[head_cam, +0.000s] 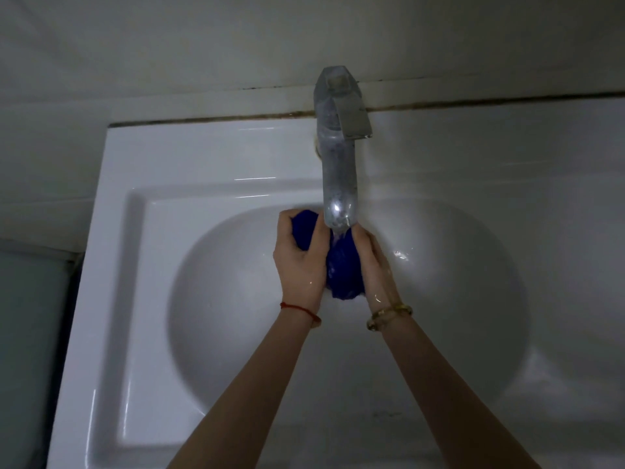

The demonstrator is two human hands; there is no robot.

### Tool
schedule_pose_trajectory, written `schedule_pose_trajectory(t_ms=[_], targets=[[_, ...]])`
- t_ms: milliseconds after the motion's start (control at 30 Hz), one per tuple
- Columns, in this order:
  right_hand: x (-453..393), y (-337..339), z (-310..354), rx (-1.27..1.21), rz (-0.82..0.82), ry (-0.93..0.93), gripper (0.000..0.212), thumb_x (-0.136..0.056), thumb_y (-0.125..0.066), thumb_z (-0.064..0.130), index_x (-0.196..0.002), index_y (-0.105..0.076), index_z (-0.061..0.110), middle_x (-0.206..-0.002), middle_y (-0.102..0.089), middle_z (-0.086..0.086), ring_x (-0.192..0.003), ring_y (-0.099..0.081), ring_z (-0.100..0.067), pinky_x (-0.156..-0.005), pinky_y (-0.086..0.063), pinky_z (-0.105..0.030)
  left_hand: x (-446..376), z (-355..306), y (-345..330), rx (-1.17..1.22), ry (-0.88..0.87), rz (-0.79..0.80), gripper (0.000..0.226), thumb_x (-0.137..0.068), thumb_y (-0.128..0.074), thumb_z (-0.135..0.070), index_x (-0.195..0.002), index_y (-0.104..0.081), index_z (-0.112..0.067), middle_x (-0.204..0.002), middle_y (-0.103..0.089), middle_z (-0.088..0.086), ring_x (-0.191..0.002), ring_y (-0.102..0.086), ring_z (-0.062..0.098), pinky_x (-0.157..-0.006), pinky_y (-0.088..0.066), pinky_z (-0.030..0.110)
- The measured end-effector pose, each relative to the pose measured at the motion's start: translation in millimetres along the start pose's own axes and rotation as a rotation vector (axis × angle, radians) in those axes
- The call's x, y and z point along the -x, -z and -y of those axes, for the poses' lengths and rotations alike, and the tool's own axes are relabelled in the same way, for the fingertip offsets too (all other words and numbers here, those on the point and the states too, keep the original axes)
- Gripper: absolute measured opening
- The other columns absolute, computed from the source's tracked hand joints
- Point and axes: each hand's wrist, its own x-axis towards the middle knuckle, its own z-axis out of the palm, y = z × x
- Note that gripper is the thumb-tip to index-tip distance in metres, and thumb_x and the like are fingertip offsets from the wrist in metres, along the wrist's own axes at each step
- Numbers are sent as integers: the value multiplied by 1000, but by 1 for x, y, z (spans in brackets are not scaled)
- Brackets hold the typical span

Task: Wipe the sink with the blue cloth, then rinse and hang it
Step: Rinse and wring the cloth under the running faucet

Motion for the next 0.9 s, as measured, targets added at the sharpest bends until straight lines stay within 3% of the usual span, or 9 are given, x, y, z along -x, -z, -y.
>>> schedule_pose_trajectory(t_ms=[100, 200, 267, 333, 433, 600, 733, 900], targets=[[5, -2, 0, -189, 82, -203, 44, -82, -65, 54, -120, -61, 31, -119, -65, -4, -103, -64, -28, -79, -57, -49, 2, 2, 5, 6, 55, 50, 32, -90, -68, -9, -114, -54, -24, -106, -63, -10, -92, -63, -1, -75, -53, 16], [8, -5, 2, -136, -12, 90, 26, -91, -61, 28, -117, -63, 24, -111, -69, -4, -102, -66, -24, -83, -56, -40, 6, 5, 8, -64, 73, 146, 34, -93, -66, -18, -124, -54, -26, -113, -64, -10, -98, -64, 0, -80, -53, 17], [11, -10, 2, -4, -71, 311, 24, -90, -59, 20, -114, -63, 22, -102, -70, 2, -96, -67, -16, -83, -55, -34, 9, 7, 5, -132, 78, 146, 19, -94, -64, -22, -113, -60, -19, -102, -68, -2, -91, -65, 5, -78, -53, 20], [14, -19, 2, 57, -106, 398, 8, -90, -58, 15, -95, -63, 18, -80, -67, 13, -76, -64, -5, -70, -52, -24, 10, 7, 0, -162, 70, 73, 4, -95, -62, -21, -97, -62, -18, -87, -67, -2, -77, -62, 2, -71, -49, 16], [16, -32, 3, 106, -208, 474, 23, -90, -63, 18, -71, -51, 22, -57, -54, 14, -53, -49, 1, -55, -43, -16, 8, 7, -6, -134, 34, -56, 21, -100, -55, -22, -80, -57, -16, -69, -59, -6, -61, -52, -2, -61, -43, 13], [6, -42, -3, 119, -290, 474, 31, -83, -73, 27, -63, -52, 17, -55, -53, 6, -52, -51, -7, -53, -50, -27, 3, 8, -7, -60, -3, -136, 38, -102, -52, -23, -65, -44, -15, -58, -46, -11, -55, -43, 0, -58, -40, 13], [4, -41, -3, 92, -282, 513, 44, -86, -63, 11, -51, -40, 26, -43, -44, 13, -44, -39, -1, -47, -36, -21, -1, 10, -4, -56, -25, -133, 44, -97, -55, -8, -58, -37, -14, -53, -39, -9, -53, -37, 1, -55, -36, 17], [1, -32, -1, 87, -259, 455, 48, -85, -49, -2, -46, -34, 21, -39, -37, 13, -43, -32, -2, -46, -28, -23, -5, 15, -5, -145, -74, -47, 47, -89, -59, 4, -54, -39, -20, -49, -40, -14, -51, -38, 1, -55, -35, 16]])
